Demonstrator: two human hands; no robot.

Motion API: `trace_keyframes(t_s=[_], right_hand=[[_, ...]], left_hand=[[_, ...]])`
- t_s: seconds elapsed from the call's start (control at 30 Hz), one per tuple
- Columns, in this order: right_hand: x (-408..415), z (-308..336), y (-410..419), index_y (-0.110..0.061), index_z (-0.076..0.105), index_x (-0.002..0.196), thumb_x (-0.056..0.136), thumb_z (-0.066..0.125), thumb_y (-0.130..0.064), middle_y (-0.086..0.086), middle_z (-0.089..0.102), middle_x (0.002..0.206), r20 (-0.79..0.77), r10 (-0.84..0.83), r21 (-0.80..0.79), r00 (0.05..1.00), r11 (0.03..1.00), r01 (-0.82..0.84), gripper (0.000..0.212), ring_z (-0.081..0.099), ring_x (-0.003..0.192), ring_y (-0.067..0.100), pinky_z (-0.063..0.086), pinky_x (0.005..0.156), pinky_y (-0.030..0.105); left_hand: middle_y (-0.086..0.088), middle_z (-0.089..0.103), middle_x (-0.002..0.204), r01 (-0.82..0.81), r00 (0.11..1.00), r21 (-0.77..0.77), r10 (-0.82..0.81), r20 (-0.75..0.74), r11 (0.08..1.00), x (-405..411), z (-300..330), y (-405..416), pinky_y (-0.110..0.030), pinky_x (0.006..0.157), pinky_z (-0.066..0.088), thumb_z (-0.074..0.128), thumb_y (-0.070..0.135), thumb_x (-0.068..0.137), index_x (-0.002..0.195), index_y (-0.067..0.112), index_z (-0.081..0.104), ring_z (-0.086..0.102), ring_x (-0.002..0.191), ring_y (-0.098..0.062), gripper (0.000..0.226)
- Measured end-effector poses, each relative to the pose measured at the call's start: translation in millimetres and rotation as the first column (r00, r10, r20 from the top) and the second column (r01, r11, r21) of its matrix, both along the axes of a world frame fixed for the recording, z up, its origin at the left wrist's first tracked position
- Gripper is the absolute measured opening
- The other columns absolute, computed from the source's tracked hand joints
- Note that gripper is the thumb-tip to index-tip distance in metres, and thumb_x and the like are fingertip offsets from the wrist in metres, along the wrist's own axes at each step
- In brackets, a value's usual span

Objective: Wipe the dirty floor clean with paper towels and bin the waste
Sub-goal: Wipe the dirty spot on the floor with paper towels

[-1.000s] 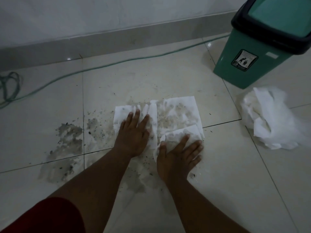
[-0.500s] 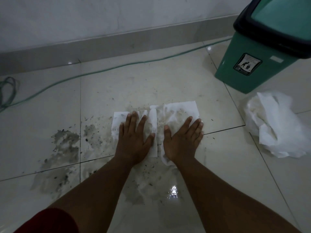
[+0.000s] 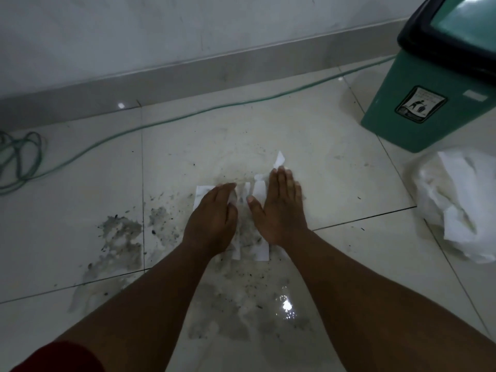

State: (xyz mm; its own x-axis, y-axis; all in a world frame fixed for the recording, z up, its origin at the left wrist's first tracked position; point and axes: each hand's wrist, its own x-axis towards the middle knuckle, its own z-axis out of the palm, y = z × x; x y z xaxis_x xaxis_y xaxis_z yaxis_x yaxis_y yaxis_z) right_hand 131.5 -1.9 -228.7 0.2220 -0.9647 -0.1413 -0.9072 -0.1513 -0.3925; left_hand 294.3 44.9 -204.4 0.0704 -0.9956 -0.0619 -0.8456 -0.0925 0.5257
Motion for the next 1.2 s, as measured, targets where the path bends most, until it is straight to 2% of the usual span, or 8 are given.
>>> trace_keyframes(t_s=[0.13,0.27,0.37,0.57,0.63,0.73,0.93,1.2], right_hand=[[26.7,0.6,-1.1,-0.008,-0.006,0.158,0.099,0.02,-0.063,0.012,-0.009,0.167,0.013,0.124,0.035,0.992,0.992,-0.124,0.085,-0.014,0.154,0.025,-0.007,0.125,0.044],[36.9,-2.6,8.0,-0.009,-0.002,0.159,0.1,0.017,-0.061,0.013,-0.007,0.167,-0.076,0.256,0.0,0.964,0.966,-0.257,0.08,-0.013,0.154,0.029,-0.001,0.125,0.048],[33.9,-0.2,9.0,-0.01,-0.003,0.159,0.101,0.022,-0.059,0.013,-0.009,0.167,-0.1,0.307,0.015,0.946,0.951,-0.308,0.08,-0.015,0.153,0.029,-0.004,0.125,0.049],[57.6,13.0,33.8,-0.009,-0.011,0.157,0.097,0.024,-0.053,0.016,-0.017,0.165,-0.082,-0.007,0.007,0.997,1.0,0.008,0.083,-0.024,0.151,0.032,-0.012,0.121,0.056],[63.1,10.0,43.6,-0.007,-0.01,0.157,0.098,0.029,-0.05,0.016,-0.013,0.166,-0.059,-0.038,0.066,0.998,0.997,0.042,0.083,-0.021,0.152,0.03,-0.009,0.122,0.055],[63.8,5.7,45.9,-0.007,-0.006,0.158,0.102,0.027,-0.049,0.016,-0.011,0.166,-0.066,-0.061,0.034,0.996,0.997,0.064,0.078,-0.018,0.153,0.028,-0.006,0.123,0.052],[56.3,3.0,43.1,-0.009,-0.005,0.158,0.101,0.021,-0.048,0.013,-0.014,0.166,-0.022,0.053,0.051,0.998,0.997,-0.052,0.074,-0.021,0.152,0.025,-0.013,0.123,0.047],[31.6,5.5,49.7,-0.013,-0.005,0.159,0.104,0.02,-0.044,0.007,-0.017,0.166,0.002,0.291,0.087,0.957,0.953,-0.29,0.068,-0.023,0.151,0.02,-0.011,0.124,0.044]], left_hand=[[-0.012,0.041,0.152,0.059,0.998,-0.034,-0.059,0.004,0.998,13.5,3.7,2.2,-0.043,0.115,0.037,0.034,0.025,0.096,0.147,0.013,0.04,0.036,0.141,-0.026,0.052],[-0.011,0.025,0.162,0.143,0.975,-0.045,-0.133,0.175,0.989,24.6,7.0,-3.8,-0.048,0.119,0.028,0.041,0.023,0.093,0.151,0.017,0.035,0.02,0.149,-0.03,0.059],[-0.006,0.008,0.167,0.269,0.92,0.046,-0.271,0.282,0.962,32.6,6.6,-12.7,-0.051,0.121,0.02,0.053,0.015,0.089,0.157,0.021,0.02,0.002,0.153,-0.03,0.076],[0.004,-0.016,0.166,0.414,0.782,0.146,-0.433,0.449,0.899,29.7,-0.8,-28.5,-0.054,0.122,0.011,0.035,0.037,0.101,0.157,0.027,-0.007,-0.016,0.152,-0.025,0.071],[0.006,-0.014,0.166,0.448,0.719,0.207,-0.488,0.495,0.87,31.0,-4.0,-31.4,-0.056,0.121,0.01,0.032,0.041,0.102,0.158,0.027,-0.004,-0.015,0.152,-0.025,0.068],[0.009,-0.001,0.167,0.431,0.702,0.221,-0.48,0.526,0.875,34.2,-3.2,-31.0,-0.057,0.119,0.011,0.032,0.043,0.099,0.158,0.029,0.005,-0.004,0.154,-0.023,0.066],[0.004,0.038,0.157,0.322,0.797,0.104,-0.329,0.506,0.941,26.8,9.9,-14.0,-0.046,0.099,0.03,0.048,0.031,0.093,0.149,0.023,0.041,0.039,0.134,-0.026,0.057],[0.001,0.05,0.143,0.175,0.861,0.149,-0.225,0.456,0.973,9.1,15.9,15.6,-0.042,0.091,0.042,0.048,0.028,0.092,0.143,0.019,0.048,0.045,0.121,-0.029,0.052]])
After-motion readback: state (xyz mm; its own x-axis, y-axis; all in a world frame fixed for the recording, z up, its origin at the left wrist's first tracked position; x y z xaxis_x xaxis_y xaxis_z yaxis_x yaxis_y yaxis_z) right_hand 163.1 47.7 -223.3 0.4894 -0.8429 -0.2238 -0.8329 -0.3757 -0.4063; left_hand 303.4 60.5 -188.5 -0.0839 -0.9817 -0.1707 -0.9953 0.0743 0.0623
